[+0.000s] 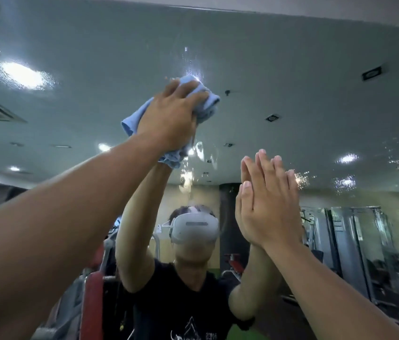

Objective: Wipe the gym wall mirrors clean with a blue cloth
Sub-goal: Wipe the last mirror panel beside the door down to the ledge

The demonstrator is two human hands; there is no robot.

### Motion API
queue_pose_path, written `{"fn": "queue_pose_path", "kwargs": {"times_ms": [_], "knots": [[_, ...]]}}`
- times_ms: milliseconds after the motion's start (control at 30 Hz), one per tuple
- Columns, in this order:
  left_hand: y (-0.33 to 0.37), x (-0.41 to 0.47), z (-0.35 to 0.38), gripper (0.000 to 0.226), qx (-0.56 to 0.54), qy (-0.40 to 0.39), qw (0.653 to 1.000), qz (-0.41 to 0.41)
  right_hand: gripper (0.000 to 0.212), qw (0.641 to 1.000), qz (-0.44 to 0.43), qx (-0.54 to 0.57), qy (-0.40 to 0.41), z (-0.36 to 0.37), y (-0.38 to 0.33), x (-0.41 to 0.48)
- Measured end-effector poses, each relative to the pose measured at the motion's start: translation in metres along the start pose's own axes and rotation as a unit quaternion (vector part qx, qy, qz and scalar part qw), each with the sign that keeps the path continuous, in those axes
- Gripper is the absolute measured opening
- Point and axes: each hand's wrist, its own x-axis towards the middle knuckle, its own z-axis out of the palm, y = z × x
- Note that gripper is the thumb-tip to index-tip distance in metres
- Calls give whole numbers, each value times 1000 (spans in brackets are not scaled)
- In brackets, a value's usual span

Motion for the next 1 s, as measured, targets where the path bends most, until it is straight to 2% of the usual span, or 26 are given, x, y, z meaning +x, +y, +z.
{"fn": "queue_pose_path", "kwargs": {"times_ms": [100,200,367,467,600,733,833,933,1000], "knots": [[10,-14,-2,56,-4,-26,999,31,60,1000,3,6,-5,1,1,-1],[14,-41,0,65,20,-66,992,104,61,1000,4,5,-9,1,0,0],[29,-108,5,50,36,-62,965,253,65,1000,5,6,-26,-4,-1,0],[29,-152,7,54,28,-94,938,333,63,1000,6,10,-29,-4,-1,0],[15,-162,9,42,26,-94,922,376,62,1000,7,12,-19,-2,-2,1],[11,-147,10,46,47,-108,927,356,60,1000,2,9,-3,0,-1,0],[1,-114,7,50,65,-89,952,284,59,1000,1,7,-1,1,0,0],[-1,-67,3,54,13,-37,990,133,58,1000,3,4,8,2,0,0],[10,-40,4,54,-27,18,999,4,58,1000,1,-4,9,2,0,-1]]}}
